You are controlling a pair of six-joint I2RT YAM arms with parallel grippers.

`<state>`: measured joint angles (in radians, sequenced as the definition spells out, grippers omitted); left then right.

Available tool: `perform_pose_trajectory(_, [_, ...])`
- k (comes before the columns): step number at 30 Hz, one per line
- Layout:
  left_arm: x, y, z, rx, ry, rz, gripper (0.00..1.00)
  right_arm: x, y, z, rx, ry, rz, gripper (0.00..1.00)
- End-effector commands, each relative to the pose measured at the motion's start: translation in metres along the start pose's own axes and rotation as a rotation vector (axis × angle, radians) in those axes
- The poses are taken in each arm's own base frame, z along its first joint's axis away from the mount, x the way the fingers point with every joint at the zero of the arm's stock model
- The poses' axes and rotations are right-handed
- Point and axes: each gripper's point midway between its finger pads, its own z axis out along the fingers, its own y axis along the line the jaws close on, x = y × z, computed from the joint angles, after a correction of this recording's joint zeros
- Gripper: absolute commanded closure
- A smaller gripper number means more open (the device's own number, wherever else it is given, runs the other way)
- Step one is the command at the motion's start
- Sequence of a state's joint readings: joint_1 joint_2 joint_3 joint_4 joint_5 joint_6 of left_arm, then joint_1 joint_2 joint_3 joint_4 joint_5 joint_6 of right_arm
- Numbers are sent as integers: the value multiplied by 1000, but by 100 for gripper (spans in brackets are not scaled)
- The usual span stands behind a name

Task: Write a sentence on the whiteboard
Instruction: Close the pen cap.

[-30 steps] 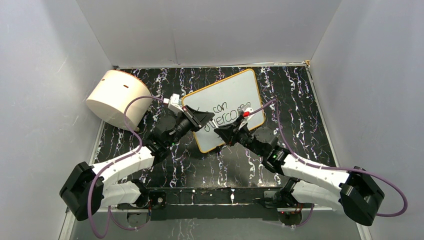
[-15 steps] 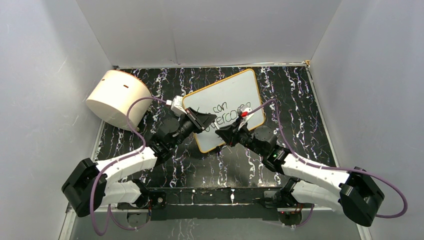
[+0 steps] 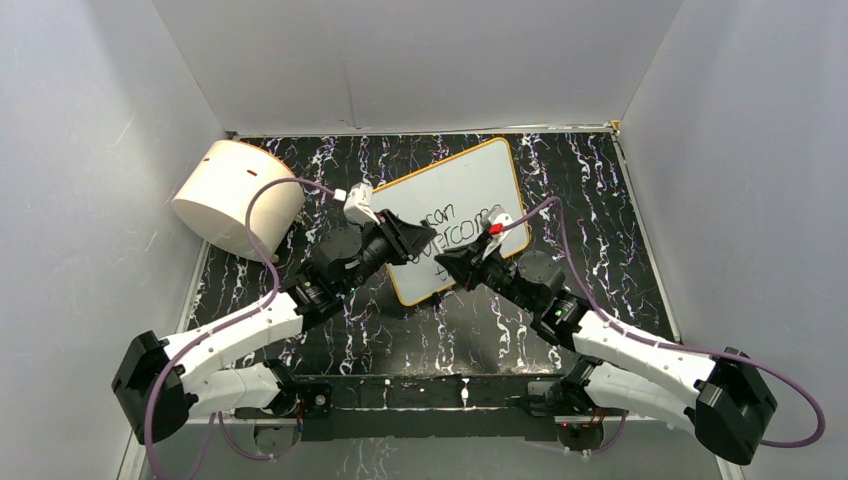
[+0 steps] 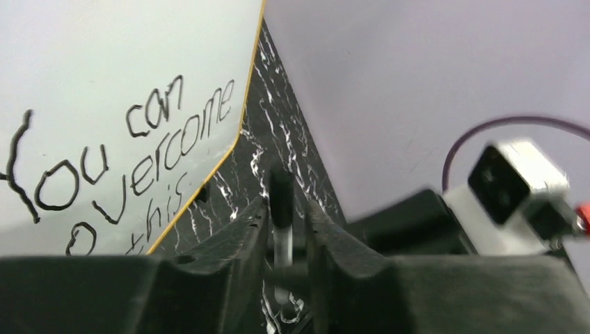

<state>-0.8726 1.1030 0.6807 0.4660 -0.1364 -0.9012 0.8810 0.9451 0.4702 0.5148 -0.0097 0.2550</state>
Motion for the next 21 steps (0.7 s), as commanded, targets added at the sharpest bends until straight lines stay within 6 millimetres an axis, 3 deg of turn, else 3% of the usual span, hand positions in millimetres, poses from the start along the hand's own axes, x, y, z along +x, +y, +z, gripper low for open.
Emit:
perform_pose_trajectory(1, [-14,-25,-19,8,59,171,67,-55,-44,-3,230,-131,-39,100])
perform_pose_trajectory(6, [-76,-36,-16,-16,-50,228,43,-40,-48,-7,239,-55,-54,100])
perform_pose_trajectory(11, [-103,-30,-26,-89,-94,283,33,-28,-81,-27,442,33,-30,100])
perform_pose_trajectory(15, [-110,4,-44,-237,-112,327,31,-8,-110,-55,647,110,40,100])
perform_pose_trajectory(21, [-121,47,-76,-418,-163,389,28,38,-151,-100,933,302,145,100])
